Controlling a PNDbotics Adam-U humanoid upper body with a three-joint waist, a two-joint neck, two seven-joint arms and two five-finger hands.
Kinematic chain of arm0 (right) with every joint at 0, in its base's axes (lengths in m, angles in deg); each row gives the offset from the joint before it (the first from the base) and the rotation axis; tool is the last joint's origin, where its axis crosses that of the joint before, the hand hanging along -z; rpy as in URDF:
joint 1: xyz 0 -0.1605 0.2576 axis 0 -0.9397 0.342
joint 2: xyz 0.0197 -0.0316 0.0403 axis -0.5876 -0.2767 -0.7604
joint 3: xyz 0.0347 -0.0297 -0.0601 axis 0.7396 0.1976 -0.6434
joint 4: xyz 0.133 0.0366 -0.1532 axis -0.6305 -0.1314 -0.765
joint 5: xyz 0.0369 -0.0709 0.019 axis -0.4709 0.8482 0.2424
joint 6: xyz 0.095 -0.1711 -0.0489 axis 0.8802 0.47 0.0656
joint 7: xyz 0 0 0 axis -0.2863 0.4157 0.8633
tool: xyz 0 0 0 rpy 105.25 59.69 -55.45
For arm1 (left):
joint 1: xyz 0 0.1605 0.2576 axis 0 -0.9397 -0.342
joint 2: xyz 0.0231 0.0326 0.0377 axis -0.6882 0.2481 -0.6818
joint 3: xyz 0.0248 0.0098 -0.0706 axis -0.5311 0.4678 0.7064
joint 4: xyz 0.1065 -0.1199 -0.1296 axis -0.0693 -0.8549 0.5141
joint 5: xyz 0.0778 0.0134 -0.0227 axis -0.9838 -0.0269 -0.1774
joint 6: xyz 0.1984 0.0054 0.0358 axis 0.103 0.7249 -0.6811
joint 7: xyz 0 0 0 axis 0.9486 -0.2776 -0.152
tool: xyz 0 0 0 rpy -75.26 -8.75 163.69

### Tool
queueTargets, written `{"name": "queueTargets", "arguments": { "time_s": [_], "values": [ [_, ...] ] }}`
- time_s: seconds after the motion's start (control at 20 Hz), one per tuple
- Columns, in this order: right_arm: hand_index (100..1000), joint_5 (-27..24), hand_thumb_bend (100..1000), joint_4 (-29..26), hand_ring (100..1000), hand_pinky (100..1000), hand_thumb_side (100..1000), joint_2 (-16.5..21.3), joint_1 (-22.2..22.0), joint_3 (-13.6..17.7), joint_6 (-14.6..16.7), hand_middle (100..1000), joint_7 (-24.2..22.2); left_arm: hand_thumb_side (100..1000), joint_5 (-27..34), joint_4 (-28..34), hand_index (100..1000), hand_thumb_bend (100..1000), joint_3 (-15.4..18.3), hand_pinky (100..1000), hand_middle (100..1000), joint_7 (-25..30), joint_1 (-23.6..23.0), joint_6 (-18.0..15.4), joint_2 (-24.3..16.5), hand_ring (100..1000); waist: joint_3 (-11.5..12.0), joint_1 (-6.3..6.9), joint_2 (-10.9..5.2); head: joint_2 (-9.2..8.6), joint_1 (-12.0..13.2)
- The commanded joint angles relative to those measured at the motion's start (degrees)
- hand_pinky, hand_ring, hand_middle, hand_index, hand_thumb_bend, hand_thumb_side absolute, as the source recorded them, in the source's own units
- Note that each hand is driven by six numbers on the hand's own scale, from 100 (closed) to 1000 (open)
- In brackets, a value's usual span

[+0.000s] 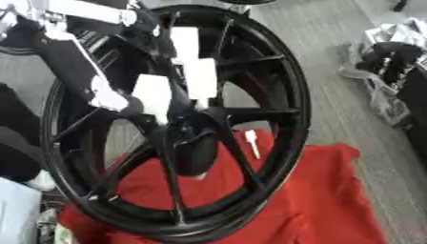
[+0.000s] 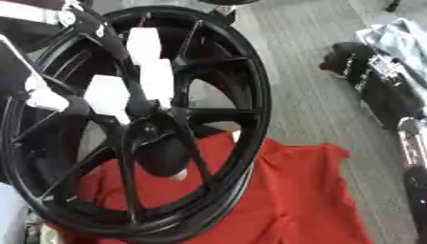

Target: Pull the pin out of the wheel hub.

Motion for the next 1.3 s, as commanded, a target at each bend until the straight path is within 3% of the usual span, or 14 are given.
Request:
{"name": "queueTargets", "arguments": {
  "time_s": [0.05,0.6,1.3],
  "values": [
    [789,0.23,100,-0.63,771,969,684,1.59,0.50,0.31,-0.12,689,-0.03,364,-0.19,-0.74,867,439,0.25,913,759,-0.03,0.55,0.37,-0.87,853,-0.02,-0.36,-0.91,-0.41,0.25],
    [789,0.34,100,-0.57,771,970,686,1.63,0.55,0.35,-0.29,688,0.11,475,0.30,-1.74,834,459,-0.54,893,715,-0.03,-0.42,1.56,-0.81,825,-0.14,-0.33,-0.81,-0.15,0.38],
    [788,0.46,100,-0.41,769,970,689,1.56,0.70,0.37,-0.38,687,-0.22,458,-2.10,-2.54,887,466,0.50,925,790,-0.03,-1.52,2.45,-0.05,879,-0.31,-0.42,-0.63,-0.22,0.37]
  ]
}}
